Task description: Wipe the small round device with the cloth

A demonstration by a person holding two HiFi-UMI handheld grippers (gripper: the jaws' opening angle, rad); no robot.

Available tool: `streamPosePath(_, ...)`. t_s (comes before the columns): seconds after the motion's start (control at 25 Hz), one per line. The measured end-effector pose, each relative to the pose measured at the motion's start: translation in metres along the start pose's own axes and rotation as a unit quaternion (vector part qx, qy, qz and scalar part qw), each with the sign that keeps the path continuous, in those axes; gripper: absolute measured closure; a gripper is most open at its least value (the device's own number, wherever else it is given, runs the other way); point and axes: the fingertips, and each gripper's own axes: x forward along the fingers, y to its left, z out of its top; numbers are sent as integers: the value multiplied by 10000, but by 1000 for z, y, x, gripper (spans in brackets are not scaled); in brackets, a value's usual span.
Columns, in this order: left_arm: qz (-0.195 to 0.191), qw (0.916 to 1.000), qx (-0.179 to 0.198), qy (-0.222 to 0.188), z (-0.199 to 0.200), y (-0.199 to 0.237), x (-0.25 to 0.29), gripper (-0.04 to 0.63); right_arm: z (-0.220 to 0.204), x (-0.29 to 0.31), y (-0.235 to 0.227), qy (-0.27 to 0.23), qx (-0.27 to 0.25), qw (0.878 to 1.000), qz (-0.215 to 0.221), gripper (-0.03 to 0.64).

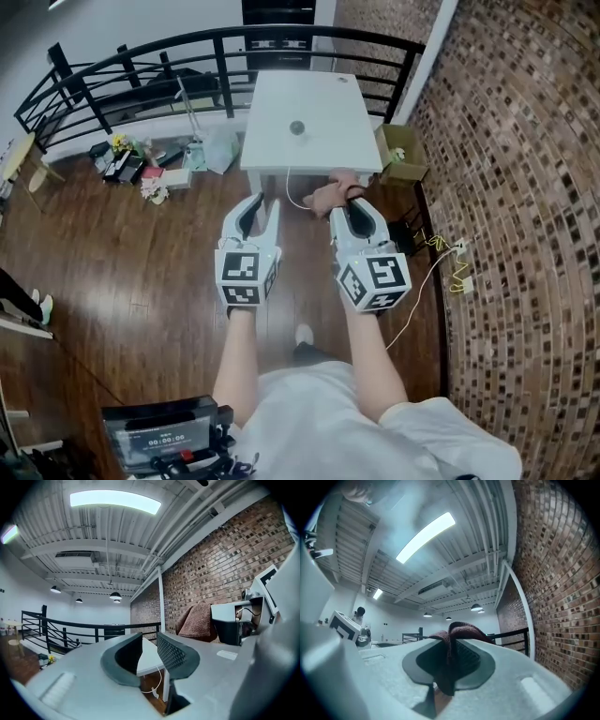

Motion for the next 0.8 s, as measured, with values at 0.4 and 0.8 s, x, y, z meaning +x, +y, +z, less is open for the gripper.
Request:
streamPosePath(0.4, 170, 9994, 64, 289, -25, 27, 117, 483, -30, 93, -106, 194, 301, 9993, -100, 577)
streamPosePath(0.8, 242, 9987, -93, 435, -57, 97, 227, 483, -70, 209, -147, 423, 307, 9986, -38, 577)
